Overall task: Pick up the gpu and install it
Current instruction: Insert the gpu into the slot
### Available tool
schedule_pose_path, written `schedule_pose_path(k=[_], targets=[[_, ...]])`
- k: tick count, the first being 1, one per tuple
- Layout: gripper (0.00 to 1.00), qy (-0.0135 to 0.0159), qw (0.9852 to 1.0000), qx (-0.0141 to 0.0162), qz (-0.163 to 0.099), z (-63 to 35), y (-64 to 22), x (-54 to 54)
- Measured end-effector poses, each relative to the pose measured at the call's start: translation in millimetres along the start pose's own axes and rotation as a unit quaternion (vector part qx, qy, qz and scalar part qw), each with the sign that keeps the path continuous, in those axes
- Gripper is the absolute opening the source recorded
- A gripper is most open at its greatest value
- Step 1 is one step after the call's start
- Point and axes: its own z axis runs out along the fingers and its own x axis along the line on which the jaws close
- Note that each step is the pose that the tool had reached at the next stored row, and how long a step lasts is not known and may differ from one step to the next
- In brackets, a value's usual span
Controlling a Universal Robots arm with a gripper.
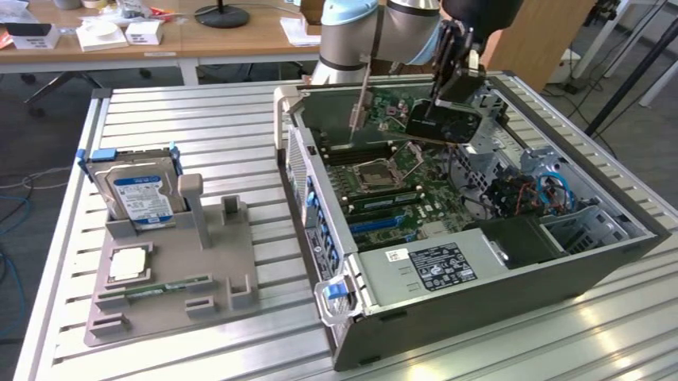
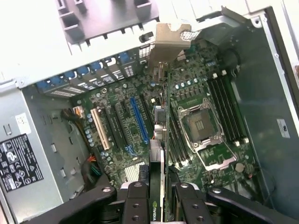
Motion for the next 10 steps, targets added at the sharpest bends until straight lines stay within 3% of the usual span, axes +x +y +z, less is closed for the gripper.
schedule_pose_path(k=[5,10], targets=[[0.26,0.0018,0.9992,-0.0009,-0.041,1.8,-0.1,0.0],[0.26,0.0037,0.9965,-0.0018,-0.083,3.6,-0.2,0.1]])
